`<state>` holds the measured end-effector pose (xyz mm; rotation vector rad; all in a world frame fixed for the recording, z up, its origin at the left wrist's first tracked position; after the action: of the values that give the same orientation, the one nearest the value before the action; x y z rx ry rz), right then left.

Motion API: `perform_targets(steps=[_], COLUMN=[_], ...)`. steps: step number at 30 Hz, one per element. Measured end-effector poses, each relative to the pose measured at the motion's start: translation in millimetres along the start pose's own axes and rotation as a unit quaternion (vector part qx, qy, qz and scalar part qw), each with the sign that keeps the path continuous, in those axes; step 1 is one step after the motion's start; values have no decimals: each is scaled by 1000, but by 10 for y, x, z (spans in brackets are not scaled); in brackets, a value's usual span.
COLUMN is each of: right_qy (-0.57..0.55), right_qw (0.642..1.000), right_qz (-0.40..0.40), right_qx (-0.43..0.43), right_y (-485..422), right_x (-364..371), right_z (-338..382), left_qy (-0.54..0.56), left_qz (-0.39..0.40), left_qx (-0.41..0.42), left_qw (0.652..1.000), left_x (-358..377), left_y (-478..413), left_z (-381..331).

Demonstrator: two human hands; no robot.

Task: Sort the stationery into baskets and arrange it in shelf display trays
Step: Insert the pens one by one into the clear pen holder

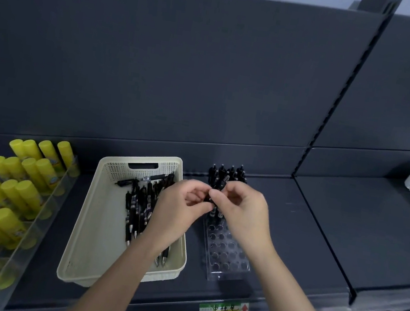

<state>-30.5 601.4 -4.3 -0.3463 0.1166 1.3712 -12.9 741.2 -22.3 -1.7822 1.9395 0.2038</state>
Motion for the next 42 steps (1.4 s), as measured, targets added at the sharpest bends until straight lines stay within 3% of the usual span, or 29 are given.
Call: perform_targets(steps=[3, 6, 9, 12, 15, 21, 27, 42], right_qy=[-52, -95, -4, 108, 152, 207, 235, 254], right_qw=[998, 993, 994, 987, 982, 972, 970, 966], right_qz=[-28, -75, -109, -116, -109, -93, -28, -35], right_qx=[7, 17, -2, -27, -39, -67, -47, 24], right_y=[-13, -43, -84, -81, -78, -116, -97, -2], right_x=[-58, -212, -369, -407, -365, -298, -167, -231], right_z=[5, -15, -72, -144, -228, -278, -387, -428], left_qy=[-10, -109, -260, -336, -383, -357, -330, -328], left_qz=[-6, -29, -38, 17, 79, 72, 60, 53], left_qx=[18, 18, -34, -138, -197, -210, -209, -204], left_qw=[1000, 993, 964, 932, 899, 907, 919, 921], left_x=[-10, -125, -305, -418, -409, -386, -408, -415], left_y=[-14, -36, -77, -74, -11, 67, 95, 90], left_z=[27, 173, 464, 757, 924, 1005, 1015, 1050])
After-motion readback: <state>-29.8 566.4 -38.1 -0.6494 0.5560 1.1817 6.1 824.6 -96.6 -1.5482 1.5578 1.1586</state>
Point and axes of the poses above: each hand's wrist, its own y-axis away from the middle knuckle, its own x-axis out of the palm, z = x × y, the point moved 3 cm from there along -y, towards the middle knuckle, and after that the axes turned 5 degrees about -y, right-handed, at the moved point
